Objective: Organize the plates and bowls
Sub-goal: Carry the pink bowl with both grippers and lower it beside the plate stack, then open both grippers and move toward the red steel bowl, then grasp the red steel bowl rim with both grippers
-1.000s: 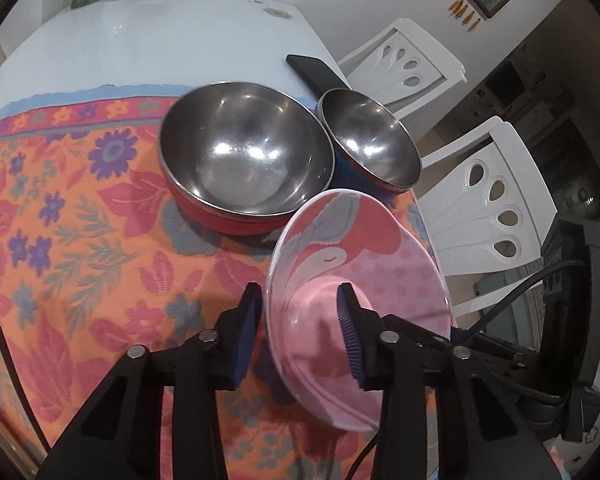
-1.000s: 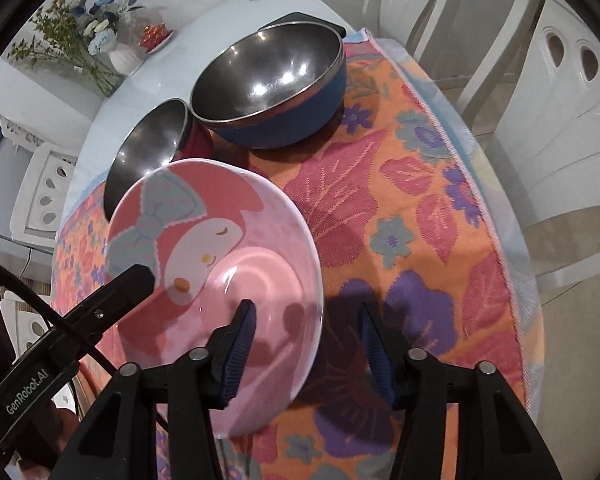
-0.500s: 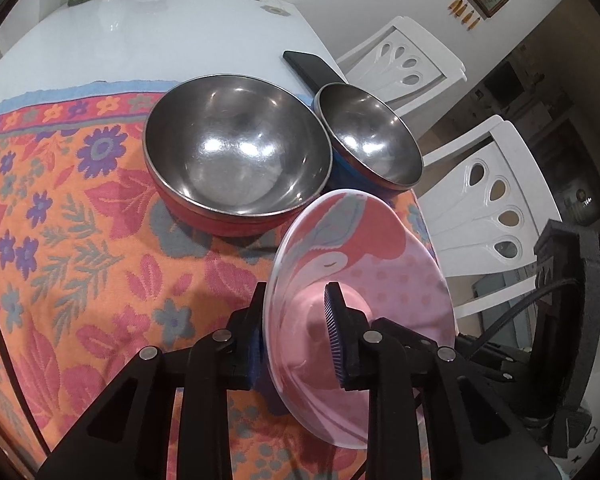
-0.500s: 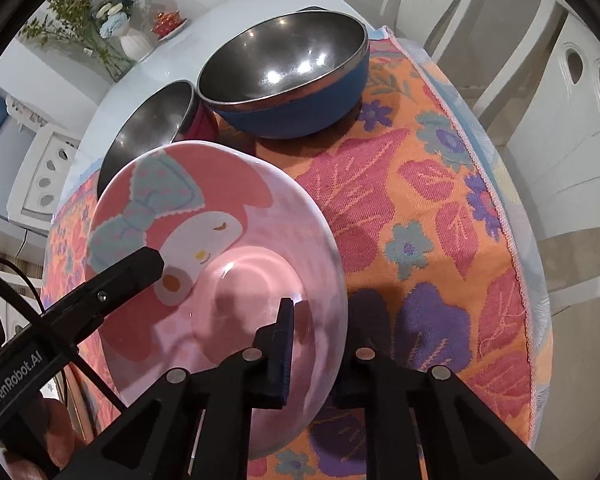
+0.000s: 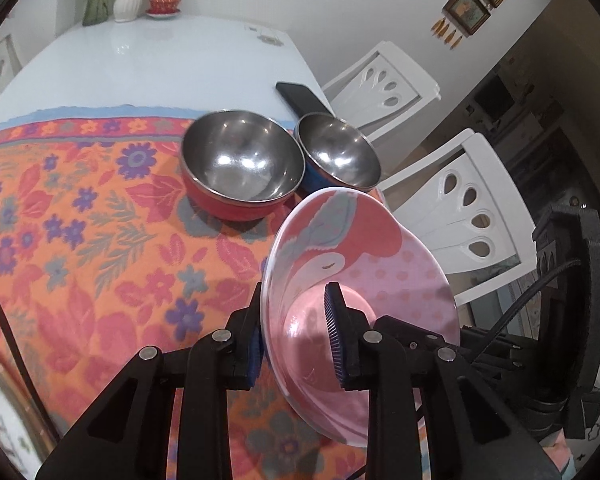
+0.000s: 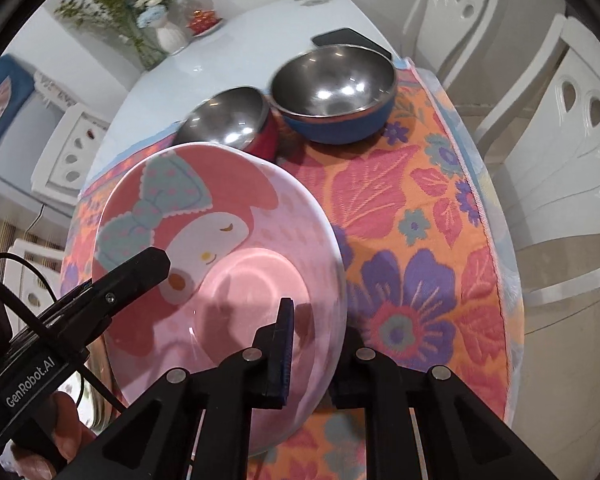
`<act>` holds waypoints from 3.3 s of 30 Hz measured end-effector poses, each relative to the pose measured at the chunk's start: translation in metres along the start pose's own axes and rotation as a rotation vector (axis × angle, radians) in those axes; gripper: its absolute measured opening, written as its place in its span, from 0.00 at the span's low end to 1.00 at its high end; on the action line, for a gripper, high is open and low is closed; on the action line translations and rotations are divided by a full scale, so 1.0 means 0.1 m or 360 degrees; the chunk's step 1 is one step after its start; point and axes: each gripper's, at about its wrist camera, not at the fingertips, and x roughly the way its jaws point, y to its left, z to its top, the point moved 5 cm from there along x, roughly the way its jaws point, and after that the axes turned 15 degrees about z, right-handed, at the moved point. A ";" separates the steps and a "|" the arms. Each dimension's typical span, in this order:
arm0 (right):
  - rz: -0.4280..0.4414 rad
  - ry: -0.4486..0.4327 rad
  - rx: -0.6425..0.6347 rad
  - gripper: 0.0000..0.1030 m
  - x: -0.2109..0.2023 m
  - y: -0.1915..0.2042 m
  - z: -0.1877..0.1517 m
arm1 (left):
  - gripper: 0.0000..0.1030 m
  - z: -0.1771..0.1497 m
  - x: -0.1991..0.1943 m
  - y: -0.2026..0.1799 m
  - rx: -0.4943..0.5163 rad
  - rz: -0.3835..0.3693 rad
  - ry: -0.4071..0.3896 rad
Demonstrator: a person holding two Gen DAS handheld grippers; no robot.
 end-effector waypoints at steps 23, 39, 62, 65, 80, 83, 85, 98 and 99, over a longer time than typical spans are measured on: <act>0.0006 0.0316 -0.0344 0.14 0.41 0.59 -0.76 | 0.22 -1.19 -0.37 0.64 -0.0238 0.0166 0.0164; 0.0027 0.0348 -0.0276 0.14 0.50 0.40 -0.87 | 0.22 -1.39 -0.24 0.58 -0.0178 0.0177 0.0222; 0.0214 0.0330 -0.0217 0.14 -0.16 0.38 -0.68 | 0.22 -1.22 -0.77 0.63 -0.0059 0.0200 0.0083; 0.0246 0.0296 -0.0175 0.14 -0.24 0.42 -0.54 | 0.24 -1.02 -0.89 0.62 -0.0038 0.0196 0.0013; 0.0263 0.0027 0.0092 0.42 -0.25 0.46 0.44 | 0.65 0.36 -0.90 0.70 -0.0051 0.0184 -0.0239; 0.0281 0.0031 0.0161 0.48 -0.10 0.42 0.57 | 0.65 0.53 -0.73 0.68 -0.0019 0.0142 -0.0211; 0.0298 0.0051 0.0173 0.48 0.01 0.41 0.66 | 0.65 0.64 -0.59 0.68 -0.0005 0.0157 -0.0199; 0.0278 0.0015 0.0237 0.49 0.57 0.18 1.10 | 0.63 1.11 0.50 0.63 0.0034 0.0077 0.0001; 0.0283 0.0016 0.0246 0.49 0.64 0.15 1.12 | 0.58 1.12 0.57 0.63 0.0031 0.0066 0.0019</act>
